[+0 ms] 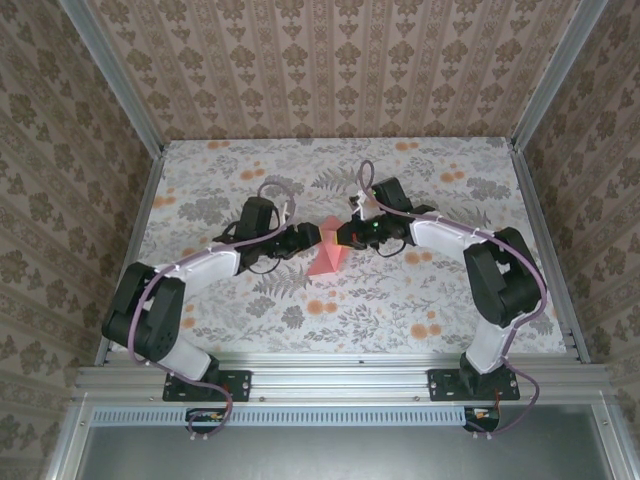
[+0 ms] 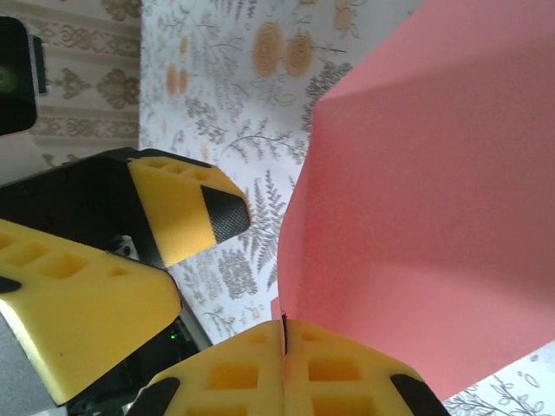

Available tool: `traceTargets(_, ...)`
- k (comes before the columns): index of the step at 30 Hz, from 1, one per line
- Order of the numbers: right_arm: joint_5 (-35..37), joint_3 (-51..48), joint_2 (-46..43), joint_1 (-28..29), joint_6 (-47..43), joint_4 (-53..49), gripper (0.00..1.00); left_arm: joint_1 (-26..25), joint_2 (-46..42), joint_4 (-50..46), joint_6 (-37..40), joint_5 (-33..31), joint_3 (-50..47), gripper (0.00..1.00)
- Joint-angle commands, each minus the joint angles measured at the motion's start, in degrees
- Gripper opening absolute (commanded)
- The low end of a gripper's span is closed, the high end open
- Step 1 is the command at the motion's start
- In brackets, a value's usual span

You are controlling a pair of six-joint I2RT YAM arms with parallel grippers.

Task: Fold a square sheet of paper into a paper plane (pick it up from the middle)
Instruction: Fold the triangle a second time at the center of the table.

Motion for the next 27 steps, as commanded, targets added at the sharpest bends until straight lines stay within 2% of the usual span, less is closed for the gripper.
traceTargets(1, -4.1, -1.0, -2.9, -0.4, 3.1, 3.5, 0.04, 0.2, -1.2, 8.5, -7.3, 1.7, -1.7, 0.64)
traceTargets(11, -6.9, -2.3, -5.3, -0.7, 7.2, 8.4, 0.04, 0.0, 1.0, 18.1, -16.1, 2.6, -2.4, 0.63)
traceTargets(27, -8.5, -4.6, -5.1, -1.5, 11.8, 15.6, 0.03, -1.5, 3.6, 21.9, -19.8, 6.0, 0.6, 0.63)
